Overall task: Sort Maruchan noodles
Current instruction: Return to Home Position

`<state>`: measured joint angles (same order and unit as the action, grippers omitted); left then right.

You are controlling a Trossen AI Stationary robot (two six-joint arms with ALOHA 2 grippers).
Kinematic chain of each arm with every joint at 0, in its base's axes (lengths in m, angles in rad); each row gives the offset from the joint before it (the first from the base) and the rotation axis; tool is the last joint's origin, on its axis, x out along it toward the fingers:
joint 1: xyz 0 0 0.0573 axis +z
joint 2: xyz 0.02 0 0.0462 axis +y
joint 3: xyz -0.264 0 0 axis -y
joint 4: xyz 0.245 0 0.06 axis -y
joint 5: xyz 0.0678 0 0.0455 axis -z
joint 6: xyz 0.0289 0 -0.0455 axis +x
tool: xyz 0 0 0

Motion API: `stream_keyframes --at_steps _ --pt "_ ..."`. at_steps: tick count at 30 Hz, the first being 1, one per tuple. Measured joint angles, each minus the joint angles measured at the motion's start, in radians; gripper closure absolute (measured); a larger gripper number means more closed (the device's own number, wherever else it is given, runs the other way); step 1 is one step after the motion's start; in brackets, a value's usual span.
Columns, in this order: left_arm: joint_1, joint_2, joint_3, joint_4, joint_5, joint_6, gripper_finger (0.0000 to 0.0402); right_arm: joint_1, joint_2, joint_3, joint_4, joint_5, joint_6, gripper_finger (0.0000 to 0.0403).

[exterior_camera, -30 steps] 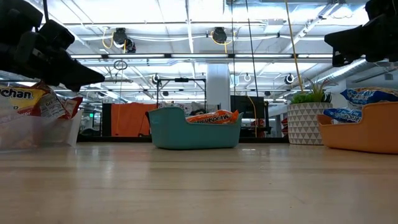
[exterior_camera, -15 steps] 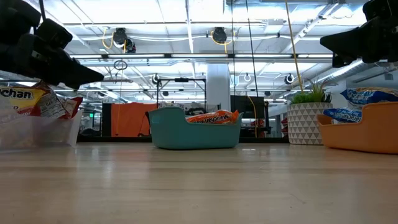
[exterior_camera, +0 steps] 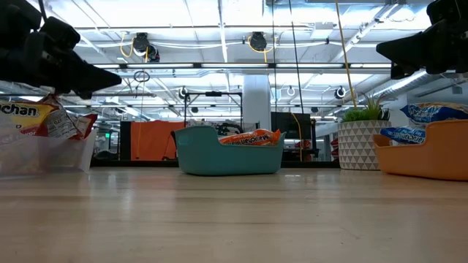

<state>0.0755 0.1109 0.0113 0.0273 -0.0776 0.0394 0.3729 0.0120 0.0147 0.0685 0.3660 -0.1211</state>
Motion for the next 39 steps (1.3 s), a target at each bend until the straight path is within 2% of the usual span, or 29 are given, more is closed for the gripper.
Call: stream_keyframes --at_steps 18,26,31,35,39 --pt "0.009 -0.009 0.001 -0.008 0.034 -0.080 0.0337 0.000 -0.001 0.000 0.000 -0.010 -0.059 0.0399" --pt "0.008 -0.009 0.000 -0.008 0.034 -0.112 0.0337 0.000 -0.001 0.000 -0.018 -0.152 -0.048 0.0399" --pt "0.008 -0.009 0.000 -0.008 0.034 -0.112 0.0337 -0.007 -0.001 0.000 -0.008 -0.161 -0.110 0.0399" --pt "0.008 -0.009 -0.001 0.004 0.032 -0.101 0.0337 -0.057 -0.001 0.000 0.043 -0.197 -0.166 0.0399" --pt "0.008 -0.009 -0.002 0.029 0.032 -0.099 0.0337 -0.126 -0.001 0.000 -0.009 -0.271 -0.113 0.0399"
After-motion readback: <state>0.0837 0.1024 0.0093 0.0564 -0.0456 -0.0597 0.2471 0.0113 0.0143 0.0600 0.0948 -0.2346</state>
